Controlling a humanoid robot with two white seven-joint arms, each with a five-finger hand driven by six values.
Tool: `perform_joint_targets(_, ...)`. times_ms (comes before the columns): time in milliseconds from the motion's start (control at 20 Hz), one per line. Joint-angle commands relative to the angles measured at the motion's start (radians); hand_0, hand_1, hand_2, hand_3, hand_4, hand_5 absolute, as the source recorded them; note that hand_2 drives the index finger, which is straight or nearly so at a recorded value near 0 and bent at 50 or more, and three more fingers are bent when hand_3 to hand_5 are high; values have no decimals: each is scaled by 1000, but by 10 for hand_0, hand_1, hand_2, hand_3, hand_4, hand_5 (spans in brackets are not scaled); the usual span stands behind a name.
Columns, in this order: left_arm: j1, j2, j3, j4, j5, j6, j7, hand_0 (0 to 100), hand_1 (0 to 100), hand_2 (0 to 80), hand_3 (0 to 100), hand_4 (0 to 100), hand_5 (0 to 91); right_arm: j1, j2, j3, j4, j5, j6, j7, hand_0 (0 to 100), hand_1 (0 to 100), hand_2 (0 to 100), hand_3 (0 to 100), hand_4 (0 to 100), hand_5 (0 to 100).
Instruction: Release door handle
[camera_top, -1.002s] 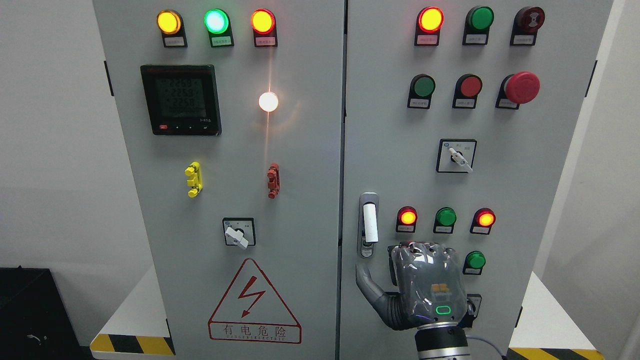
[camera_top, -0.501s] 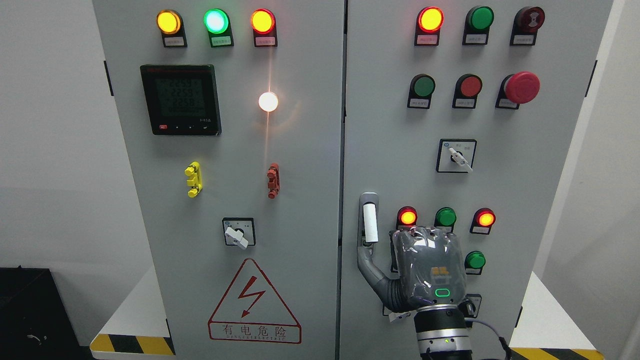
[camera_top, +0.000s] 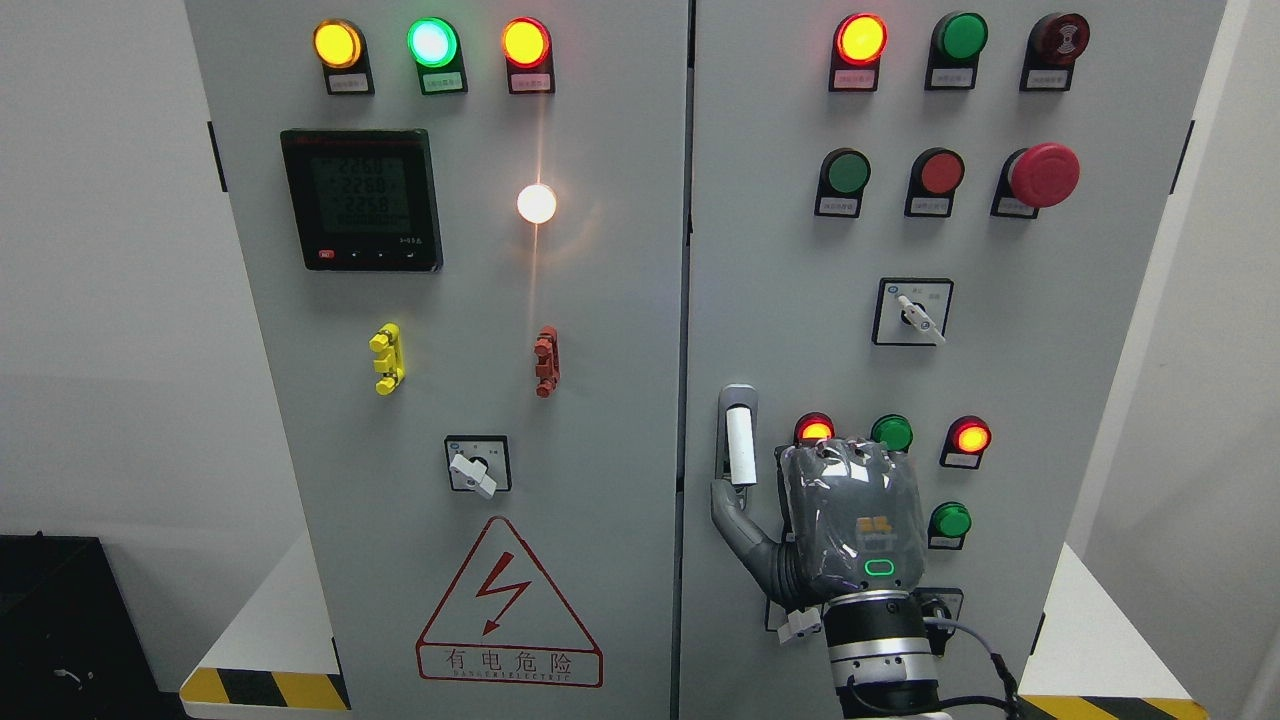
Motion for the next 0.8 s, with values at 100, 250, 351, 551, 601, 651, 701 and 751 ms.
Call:
perform_joint_targets(100,17,0,0,0,1,-1,0,120,556,0,0,0,0,-10,1,0,34,2,2,-1,317,260,972,1000,1000,1000)
perform_joint_targets(250,17,0,0,0,1,-1,0,120,556,0,0,0,0,-11,1,-2,34,0,5,-1,312,271,972,1000,1000,1000)
perform_joint_targets(351,17,0,0,0,-1,-1,0,120,556,0,0,0,0,-13,1,-2,34,0,5,-1,325,280,972,1000,1000,1000)
perform_joint_targets(551,17,0,0,0,1,-1,0,120,556,0,0,0,0,-17,1,-2,34,0,5,-1,356,291,970,1000,1000,1000)
perform_joint_targets(601,17,0,0,0,1,-1,0,120,556,0,0,0,0,-17,1,-2,34,0,5,-1,355,291,969,1000,1000,1000)
perform_joint_targets(651,17,0,0,0,-1,-1,0,120,556,0,0,0,0,-17,1,-2,34,0,5,-1,356,293,967,1000,1000,1000)
perform_joint_targets(701,17,0,0,0,1,-1,0,120,556,0,0,0,0,-17,1,-2,34,0,5,-1,359,294,967,1000,1000,1000)
perform_joint_targets(751,17,0,0,0,-1,-1,0,120,556,0,0,0,0,-17,1,-2,34,0,5,-1,362,293,967,1000,1000,1000)
